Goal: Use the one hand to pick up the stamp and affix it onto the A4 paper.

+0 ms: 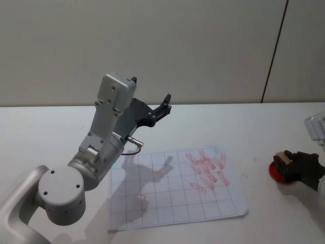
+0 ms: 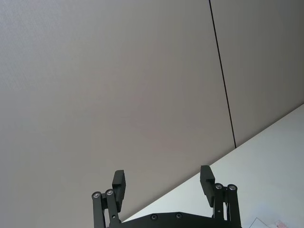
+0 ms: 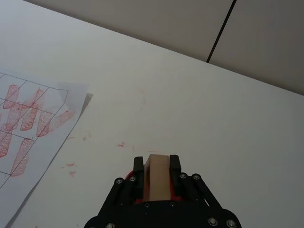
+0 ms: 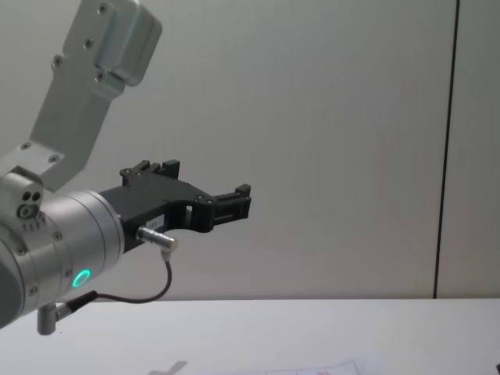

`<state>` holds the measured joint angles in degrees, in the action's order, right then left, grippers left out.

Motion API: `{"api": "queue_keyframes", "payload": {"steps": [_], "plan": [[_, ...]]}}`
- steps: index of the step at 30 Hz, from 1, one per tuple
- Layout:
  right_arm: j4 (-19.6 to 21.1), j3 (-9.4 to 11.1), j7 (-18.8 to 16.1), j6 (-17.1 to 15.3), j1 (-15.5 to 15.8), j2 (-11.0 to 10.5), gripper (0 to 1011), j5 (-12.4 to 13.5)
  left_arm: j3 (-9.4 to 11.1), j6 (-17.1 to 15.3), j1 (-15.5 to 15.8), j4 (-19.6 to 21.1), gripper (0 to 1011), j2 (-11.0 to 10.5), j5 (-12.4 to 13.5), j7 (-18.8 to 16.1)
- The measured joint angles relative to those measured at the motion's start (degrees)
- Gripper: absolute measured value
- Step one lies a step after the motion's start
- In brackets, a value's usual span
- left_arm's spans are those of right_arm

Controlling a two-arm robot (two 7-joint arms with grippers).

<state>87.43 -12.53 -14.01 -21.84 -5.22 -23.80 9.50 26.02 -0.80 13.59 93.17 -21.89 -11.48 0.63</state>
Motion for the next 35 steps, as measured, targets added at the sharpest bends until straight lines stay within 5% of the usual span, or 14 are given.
{"api": "queue_keyframes", "payload": {"steps": [13, 23, 35], "plan": [[1.0, 0.42, 0.13, 2.06, 1.06, -0.49, 678, 0.75, 0.0, 0.0, 0.0, 0.0, 1001, 0.0, 0.0, 0.0], [4.54, 1.77, 1.75, 7.07, 3.06, -1.75, 991, 2.91, 0.0, 0.0, 0.0, 0.0, 1001, 0.0, 0.0, 0.0], [7.03, 3.74, 2.92, 15.47, 4.99, -3.62, 1001, 4.62, 0.0, 0.0, 0.0, 0.0, 1001, 0.0, 0.0, 0.0]]}}
